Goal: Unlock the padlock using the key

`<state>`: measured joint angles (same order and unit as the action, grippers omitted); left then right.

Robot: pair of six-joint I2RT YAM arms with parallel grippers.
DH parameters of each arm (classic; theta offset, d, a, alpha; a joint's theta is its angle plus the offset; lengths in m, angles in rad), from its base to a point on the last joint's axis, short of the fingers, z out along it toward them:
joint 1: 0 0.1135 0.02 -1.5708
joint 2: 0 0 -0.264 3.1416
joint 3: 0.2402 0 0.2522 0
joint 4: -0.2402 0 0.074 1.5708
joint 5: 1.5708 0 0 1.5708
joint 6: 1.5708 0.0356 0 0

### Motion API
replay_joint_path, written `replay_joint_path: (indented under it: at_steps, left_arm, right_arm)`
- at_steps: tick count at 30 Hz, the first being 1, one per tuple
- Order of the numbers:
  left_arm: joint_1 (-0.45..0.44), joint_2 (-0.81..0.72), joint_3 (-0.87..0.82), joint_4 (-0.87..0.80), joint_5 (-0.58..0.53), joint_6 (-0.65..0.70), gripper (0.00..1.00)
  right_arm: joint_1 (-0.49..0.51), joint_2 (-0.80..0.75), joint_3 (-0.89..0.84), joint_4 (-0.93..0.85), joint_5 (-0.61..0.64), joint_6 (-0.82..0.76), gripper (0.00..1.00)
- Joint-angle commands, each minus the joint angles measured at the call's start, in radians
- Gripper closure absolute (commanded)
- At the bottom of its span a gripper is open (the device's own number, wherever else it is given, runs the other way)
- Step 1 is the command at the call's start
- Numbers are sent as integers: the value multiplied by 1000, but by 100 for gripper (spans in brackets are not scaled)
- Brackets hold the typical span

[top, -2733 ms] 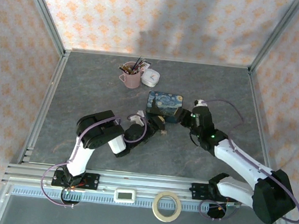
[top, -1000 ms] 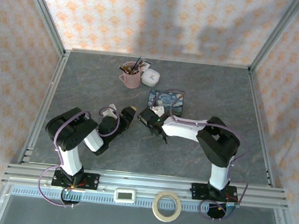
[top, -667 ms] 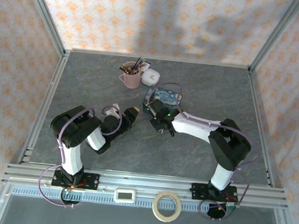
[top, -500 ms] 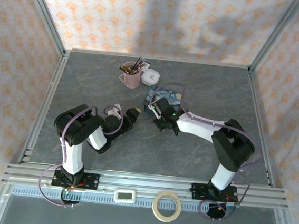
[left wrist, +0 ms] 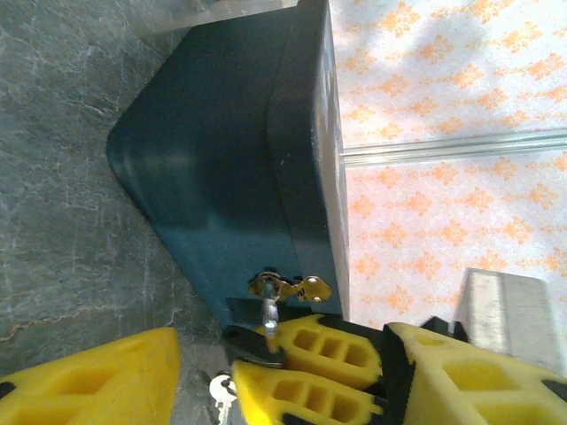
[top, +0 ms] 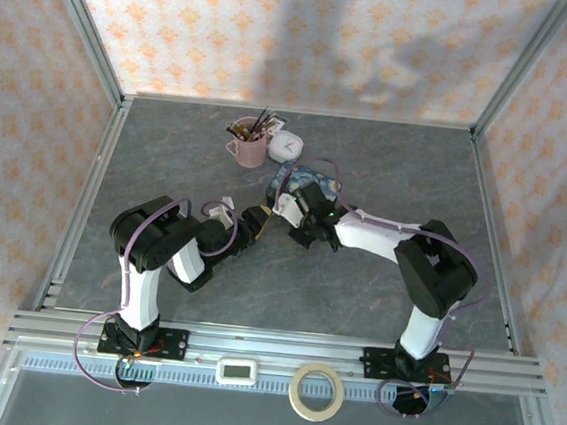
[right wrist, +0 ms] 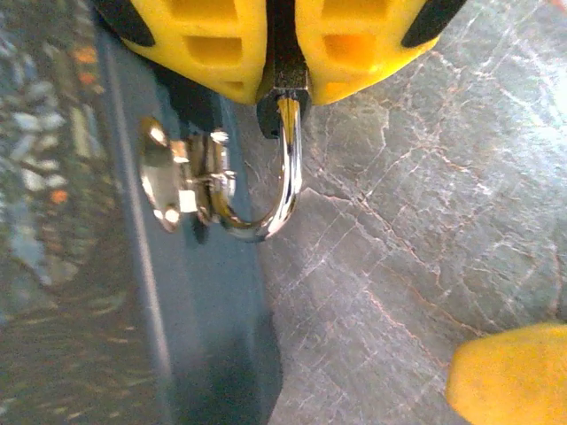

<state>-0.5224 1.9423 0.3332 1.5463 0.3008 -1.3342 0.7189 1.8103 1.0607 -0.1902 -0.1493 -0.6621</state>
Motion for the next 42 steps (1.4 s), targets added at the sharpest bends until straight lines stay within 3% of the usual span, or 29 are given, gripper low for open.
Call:
replay_joint_path:
  at_steps: [1,13,23,31,39,42]
  left_arm:
    - [8,20,10,85,25,6,41]
    - [19,-22,19,11,-1,29,41]
    - [18,7,78,-40,-2,40,42]
    - [16,73,166,-77,18,61,67]
    - [-12,86,185,-114,22,74,76]
    - [-20,95,173,-96,20,60,84]
  right_arm:
    - [-2,26,28,36,8,-65,100]
    - [-2,-103,-52,185,-165,-39,100]
    - [-3,-20,10,179,-170,-66,100]
    - [-4,-44,-8,174,-177,-51,100]
    - [-4,-54,-15,196,-181,-37,100]
    - [-4,-60,-21,200,-175,-31,100]
